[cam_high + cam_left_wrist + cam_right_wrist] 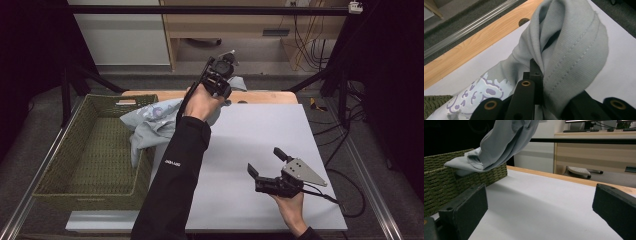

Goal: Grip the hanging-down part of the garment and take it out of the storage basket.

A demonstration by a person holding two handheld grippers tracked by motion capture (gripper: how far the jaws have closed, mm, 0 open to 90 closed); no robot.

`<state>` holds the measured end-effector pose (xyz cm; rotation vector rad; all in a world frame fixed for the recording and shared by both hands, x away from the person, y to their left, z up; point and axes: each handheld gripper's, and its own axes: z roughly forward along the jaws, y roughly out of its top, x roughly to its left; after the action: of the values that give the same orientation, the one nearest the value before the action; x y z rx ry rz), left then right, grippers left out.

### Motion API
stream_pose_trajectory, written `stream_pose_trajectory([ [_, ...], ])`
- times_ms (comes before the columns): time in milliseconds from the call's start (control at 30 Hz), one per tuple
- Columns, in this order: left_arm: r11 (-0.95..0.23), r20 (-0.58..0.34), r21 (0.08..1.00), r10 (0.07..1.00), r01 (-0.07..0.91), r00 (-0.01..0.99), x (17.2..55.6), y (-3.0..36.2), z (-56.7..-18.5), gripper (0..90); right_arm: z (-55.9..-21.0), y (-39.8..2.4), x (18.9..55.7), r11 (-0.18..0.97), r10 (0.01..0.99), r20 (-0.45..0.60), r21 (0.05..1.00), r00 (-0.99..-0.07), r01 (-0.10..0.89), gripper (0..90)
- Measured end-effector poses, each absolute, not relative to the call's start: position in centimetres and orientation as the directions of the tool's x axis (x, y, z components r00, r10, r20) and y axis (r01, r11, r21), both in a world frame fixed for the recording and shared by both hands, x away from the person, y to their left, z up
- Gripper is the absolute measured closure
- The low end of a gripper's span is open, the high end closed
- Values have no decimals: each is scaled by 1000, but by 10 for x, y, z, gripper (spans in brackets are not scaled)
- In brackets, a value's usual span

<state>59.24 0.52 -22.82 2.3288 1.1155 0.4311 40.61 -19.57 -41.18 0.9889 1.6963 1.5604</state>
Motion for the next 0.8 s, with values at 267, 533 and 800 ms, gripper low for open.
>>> stream_pose_trajectory([
  [267, -526, 59, 575, 790, 627, 610, 593, 5, -228, 846, -411, -196, 405, 19, 847, 47, 993, -530, 119, 4],
  [533, -531, 56, 568, 788, 629, 614, 594, 4, -228, 846, -408, -197, 406, -11, 839, 77, 992, -539, 125, 4],
  [800, -529, 56, 571, 788, 628, 613, 594, 7, -227, 845, -402, -199, 411, 13, 839, 48, 994, -542, 109, 5],
])
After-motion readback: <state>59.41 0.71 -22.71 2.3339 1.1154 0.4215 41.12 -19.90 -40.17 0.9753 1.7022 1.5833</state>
